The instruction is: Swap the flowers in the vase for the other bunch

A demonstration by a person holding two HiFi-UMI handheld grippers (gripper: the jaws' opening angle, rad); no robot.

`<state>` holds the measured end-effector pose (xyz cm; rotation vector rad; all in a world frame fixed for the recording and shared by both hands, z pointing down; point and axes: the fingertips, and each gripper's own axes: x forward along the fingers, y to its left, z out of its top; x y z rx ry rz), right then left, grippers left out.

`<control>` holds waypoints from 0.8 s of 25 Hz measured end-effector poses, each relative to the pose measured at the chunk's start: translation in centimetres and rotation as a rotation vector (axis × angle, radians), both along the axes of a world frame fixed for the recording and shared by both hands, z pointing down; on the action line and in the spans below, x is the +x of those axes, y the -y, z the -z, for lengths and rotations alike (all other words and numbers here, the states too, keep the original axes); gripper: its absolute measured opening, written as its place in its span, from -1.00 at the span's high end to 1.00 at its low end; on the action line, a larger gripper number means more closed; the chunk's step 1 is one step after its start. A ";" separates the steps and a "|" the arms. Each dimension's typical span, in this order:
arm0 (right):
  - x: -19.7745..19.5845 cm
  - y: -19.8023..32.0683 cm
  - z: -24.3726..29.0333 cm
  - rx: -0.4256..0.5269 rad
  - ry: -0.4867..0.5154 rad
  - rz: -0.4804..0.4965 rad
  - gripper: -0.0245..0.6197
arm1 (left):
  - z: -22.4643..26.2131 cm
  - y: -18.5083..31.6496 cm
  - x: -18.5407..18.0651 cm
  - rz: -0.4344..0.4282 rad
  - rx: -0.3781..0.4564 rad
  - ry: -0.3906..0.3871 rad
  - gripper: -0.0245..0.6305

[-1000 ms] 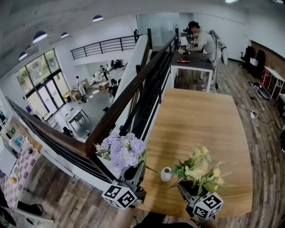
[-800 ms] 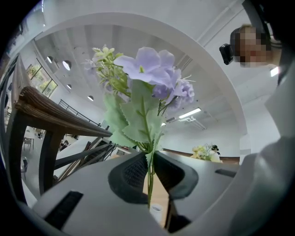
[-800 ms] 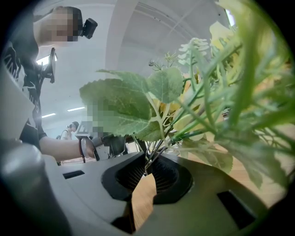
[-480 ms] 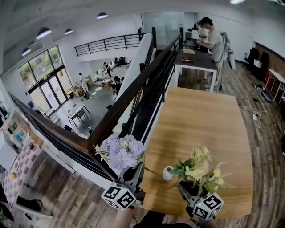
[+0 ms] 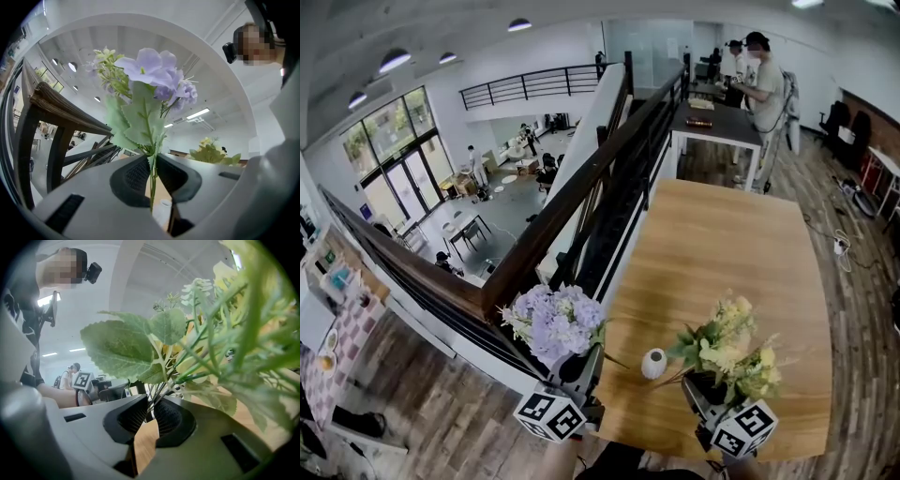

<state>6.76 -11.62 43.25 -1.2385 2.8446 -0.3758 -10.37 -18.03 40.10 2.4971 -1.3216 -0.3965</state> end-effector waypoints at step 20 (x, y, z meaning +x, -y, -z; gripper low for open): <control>3.0 3.8 3.2 0.094 0.012 -0.084 0.74 | -2.7 1.3 0.5 -0.020 -0.043 -0.009 0.78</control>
